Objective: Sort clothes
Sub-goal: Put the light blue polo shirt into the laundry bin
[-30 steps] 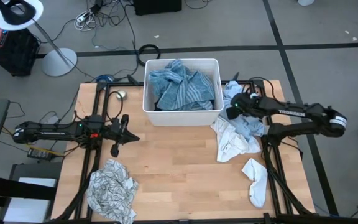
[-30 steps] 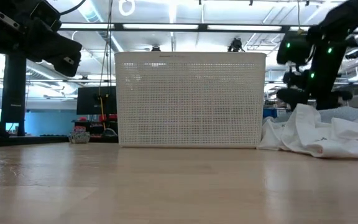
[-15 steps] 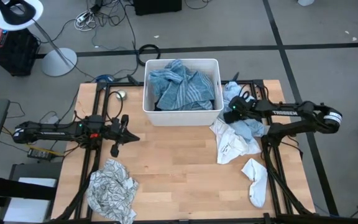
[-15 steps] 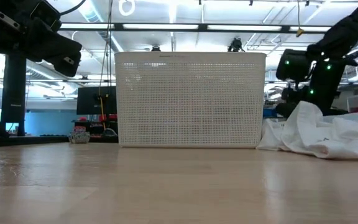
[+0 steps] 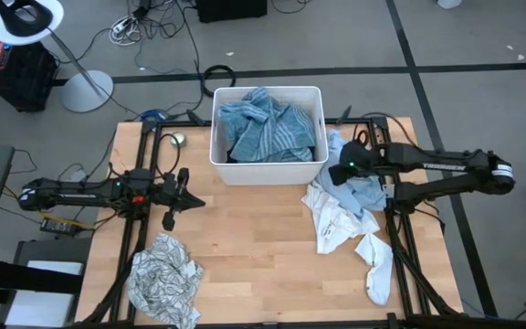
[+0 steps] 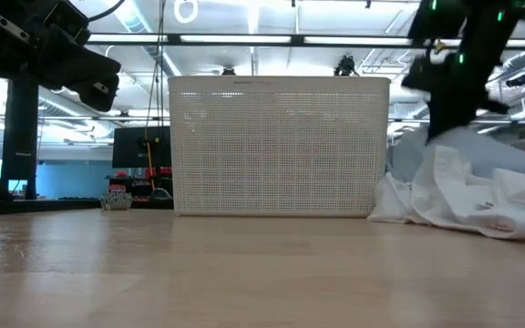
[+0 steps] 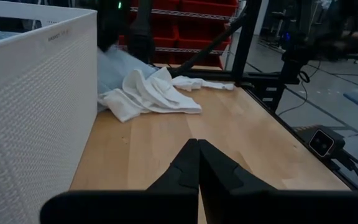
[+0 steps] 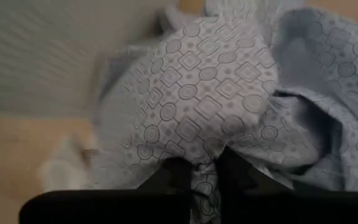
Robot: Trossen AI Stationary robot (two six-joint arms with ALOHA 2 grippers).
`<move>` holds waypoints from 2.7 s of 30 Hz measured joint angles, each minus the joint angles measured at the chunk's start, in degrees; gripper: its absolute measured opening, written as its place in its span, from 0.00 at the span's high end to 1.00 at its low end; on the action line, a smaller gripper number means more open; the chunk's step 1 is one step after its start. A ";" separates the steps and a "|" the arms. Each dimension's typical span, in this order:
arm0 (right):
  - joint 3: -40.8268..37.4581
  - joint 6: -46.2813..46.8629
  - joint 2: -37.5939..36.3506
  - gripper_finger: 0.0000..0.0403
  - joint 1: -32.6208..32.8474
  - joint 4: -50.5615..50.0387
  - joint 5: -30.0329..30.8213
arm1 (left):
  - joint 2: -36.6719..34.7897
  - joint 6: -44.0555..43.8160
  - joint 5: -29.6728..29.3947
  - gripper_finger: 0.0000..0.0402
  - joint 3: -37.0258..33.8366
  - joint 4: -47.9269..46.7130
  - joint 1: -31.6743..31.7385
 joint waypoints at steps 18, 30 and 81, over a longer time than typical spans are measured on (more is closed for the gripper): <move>37.04 2.94 1.95 0.92 11.17 -27.53 16.47 | 0.00 -0.04 0.00 0.99 0.00 1.32 -0.01; 59.60 -7.14 10.37 0.92 11.61 -29.77 22.69 | -0.02 -0.04 -0.02 0.99 0.00 1.36 0.00; 85.81 -30.85 51.54 0.92 -1.12 -29.38 8.74 | -0.02 0.06 -0.04 0.99 0.00 4.56 0.00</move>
